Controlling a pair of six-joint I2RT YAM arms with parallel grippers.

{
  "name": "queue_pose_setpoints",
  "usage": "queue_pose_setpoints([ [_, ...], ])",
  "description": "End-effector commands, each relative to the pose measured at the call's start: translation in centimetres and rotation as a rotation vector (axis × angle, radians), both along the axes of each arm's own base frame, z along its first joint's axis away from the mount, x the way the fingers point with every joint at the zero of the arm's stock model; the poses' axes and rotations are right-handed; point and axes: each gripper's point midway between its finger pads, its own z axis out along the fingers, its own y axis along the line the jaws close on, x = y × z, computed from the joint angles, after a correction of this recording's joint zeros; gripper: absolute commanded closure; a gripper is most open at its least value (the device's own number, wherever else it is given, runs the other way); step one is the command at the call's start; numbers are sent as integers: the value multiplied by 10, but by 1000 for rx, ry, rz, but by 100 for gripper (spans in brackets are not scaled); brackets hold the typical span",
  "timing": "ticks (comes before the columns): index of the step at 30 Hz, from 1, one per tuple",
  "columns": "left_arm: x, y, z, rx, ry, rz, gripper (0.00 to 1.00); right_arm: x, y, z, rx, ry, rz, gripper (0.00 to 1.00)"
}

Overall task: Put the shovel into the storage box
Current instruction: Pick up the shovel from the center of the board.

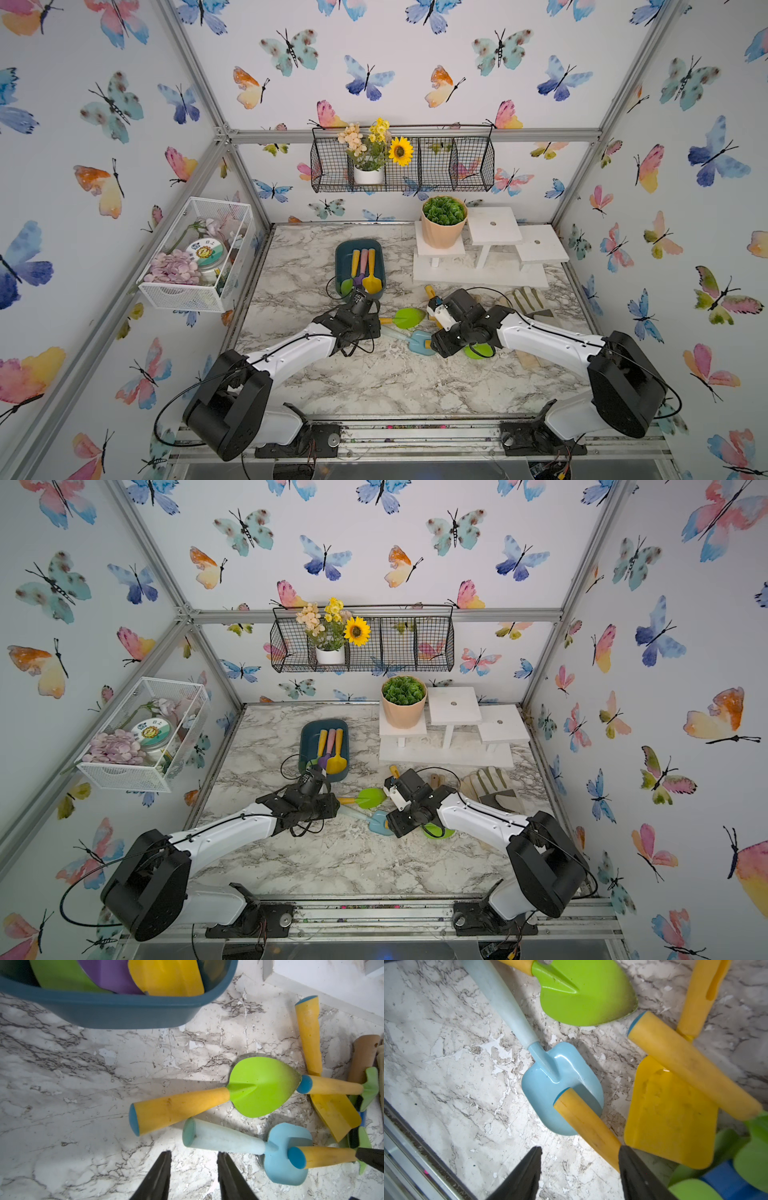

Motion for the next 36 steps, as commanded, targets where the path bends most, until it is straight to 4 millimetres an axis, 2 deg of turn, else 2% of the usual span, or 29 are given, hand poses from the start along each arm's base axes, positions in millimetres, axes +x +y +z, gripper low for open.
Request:
queue_pose_setpoints([
  [1, -3, 6, 3, -7, -9, 22, 57, 4, 19, 9, 32, -23, 39, 36],
  [4, -4, 12, 6, -13, -18, 46, 57, 8, 39, 11, 64, -30, 69, 36],
  [10, -6, 26, 13, -23, -34, 92, 57, 11, 72, 1, 72, -29, 130, 39],
  [16, -8, 38, 21, -29, -48, 130, 57, 10, 93, -8, 81, -23, 173, 41],
  [29, -7, 44, 22, -33, -50, 150, 57, 17, 110, -23, 50, -60, 199, 44],
  [36, -6, 44, 23, -34, -50, 154, 57, 22, 109, -38, -2, -81, 207, 51],
])
